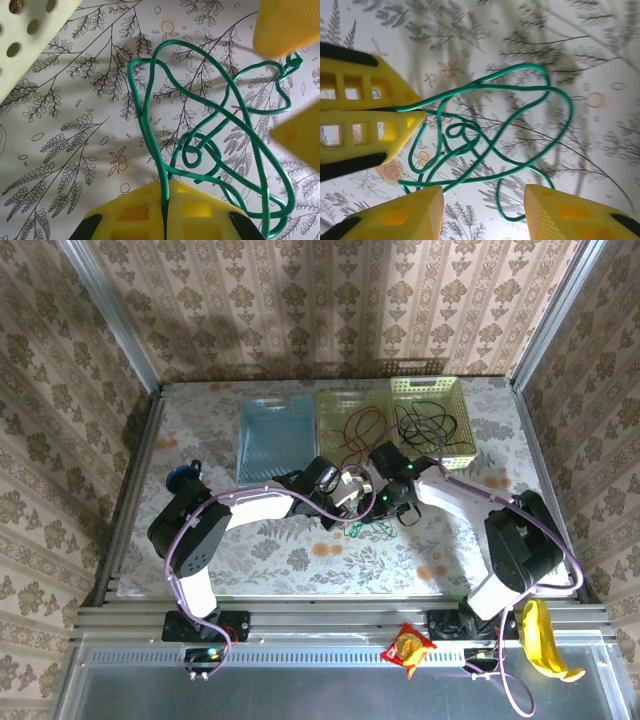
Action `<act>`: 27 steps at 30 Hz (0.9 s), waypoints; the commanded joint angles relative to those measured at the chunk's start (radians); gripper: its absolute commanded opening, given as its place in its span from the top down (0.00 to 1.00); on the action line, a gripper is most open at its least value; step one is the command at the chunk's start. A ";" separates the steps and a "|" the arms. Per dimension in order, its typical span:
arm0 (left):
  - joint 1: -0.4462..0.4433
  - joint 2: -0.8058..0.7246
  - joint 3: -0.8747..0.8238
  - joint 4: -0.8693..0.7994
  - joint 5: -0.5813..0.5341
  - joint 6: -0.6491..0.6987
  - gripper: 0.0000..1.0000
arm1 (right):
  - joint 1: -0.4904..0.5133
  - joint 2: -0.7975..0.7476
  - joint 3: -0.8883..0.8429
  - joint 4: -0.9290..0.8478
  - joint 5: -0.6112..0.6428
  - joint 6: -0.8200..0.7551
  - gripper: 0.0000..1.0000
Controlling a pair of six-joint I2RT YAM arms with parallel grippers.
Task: Untangle the cables
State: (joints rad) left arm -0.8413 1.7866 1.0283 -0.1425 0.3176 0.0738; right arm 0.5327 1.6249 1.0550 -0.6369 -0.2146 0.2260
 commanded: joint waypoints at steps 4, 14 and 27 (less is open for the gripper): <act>-0.003 -0.062 -0.022 0.065 0.012 -0.084 1.00 | 0.006 0.097 0.066 -0.071 0.049 -0.033 0.52; 0.006 -0.216 -0.096 0.089 -0.015 -0.149 1.00 | 0.000 0.159 0.038 -0.094 0.110 0.017 0.58; 0.122 -0.501 -0.133 -0.024 -0.015 -0.157 1.00 | -0.145 0.102 -0.088 -0.049 0.041 0.087 0.84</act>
State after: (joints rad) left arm -0.7609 1.3613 0.9009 -0.1234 0.3077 -0.0681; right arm 0.4042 1.7096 1.0225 -0.5861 -0.1761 0.2634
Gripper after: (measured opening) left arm 0.071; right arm 0.174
